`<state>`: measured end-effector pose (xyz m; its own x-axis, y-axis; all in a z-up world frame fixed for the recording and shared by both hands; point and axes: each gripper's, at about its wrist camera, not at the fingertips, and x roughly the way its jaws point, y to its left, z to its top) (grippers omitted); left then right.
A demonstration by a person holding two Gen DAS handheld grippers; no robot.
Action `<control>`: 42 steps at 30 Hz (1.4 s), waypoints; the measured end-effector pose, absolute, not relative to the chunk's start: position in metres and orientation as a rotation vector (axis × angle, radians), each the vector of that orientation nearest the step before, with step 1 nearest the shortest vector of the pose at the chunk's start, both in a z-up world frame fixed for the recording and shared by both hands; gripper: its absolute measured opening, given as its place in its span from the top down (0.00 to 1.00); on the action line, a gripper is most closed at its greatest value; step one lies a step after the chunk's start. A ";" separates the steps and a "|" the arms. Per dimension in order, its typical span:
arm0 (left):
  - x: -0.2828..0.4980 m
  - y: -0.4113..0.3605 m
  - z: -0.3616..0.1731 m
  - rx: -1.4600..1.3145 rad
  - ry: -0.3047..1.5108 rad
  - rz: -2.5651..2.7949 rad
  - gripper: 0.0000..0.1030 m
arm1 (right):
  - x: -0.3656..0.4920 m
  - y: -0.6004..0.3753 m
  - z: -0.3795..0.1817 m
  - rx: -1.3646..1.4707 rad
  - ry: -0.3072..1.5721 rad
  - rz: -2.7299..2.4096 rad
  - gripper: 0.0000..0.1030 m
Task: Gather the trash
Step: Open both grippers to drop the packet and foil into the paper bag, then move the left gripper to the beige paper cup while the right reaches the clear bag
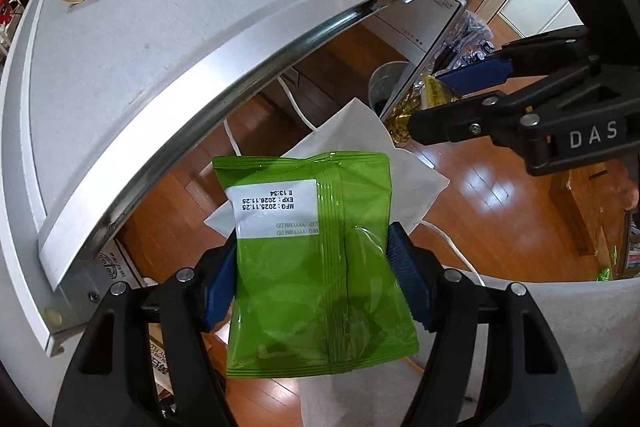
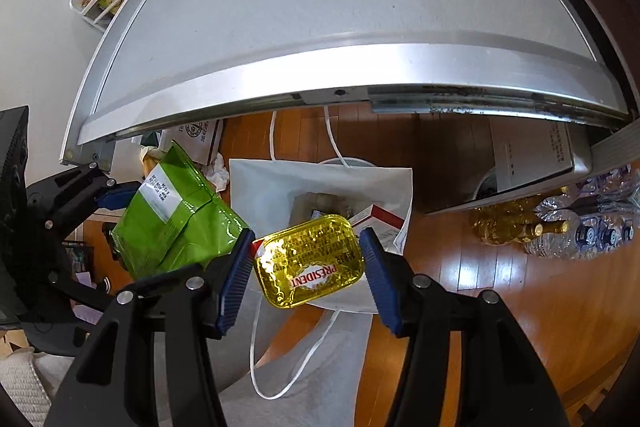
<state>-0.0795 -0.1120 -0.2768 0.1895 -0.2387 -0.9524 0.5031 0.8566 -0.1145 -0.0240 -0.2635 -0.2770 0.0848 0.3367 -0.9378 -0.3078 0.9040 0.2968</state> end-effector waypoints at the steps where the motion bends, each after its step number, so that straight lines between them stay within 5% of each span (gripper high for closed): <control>1: -0.076 -0.112 -0.277 0.243 1.283 -0.529 0.31 | -0.024 -0.265 -0.277 0.028 1.408 0.476 0.48; 10: -0.071 -0.107 -0.279 0.254 1.299 -0.508 0.18 | -0.020 -0.279 -0.268 0.052 1.392 0.436 0.37; 26: -0.086 -0.104 -0.259 0.269 1.276 -0.549 0.18 | -0.038 -0.297 -0.236 0.070 1.347 0.423 0.36; 35: -0.108 -0.077 -0.204 0.237 1.207 -0.578 0.18 | -0.055 -0.296 -0.177 0.033 1.243 0.470 0.36; 42: -0.087 -0.053 -0.127 0.169 0.942 -0.445 0.18 | -0.022 -0.268 -0.123 -0.066 1.006 0.414 0.12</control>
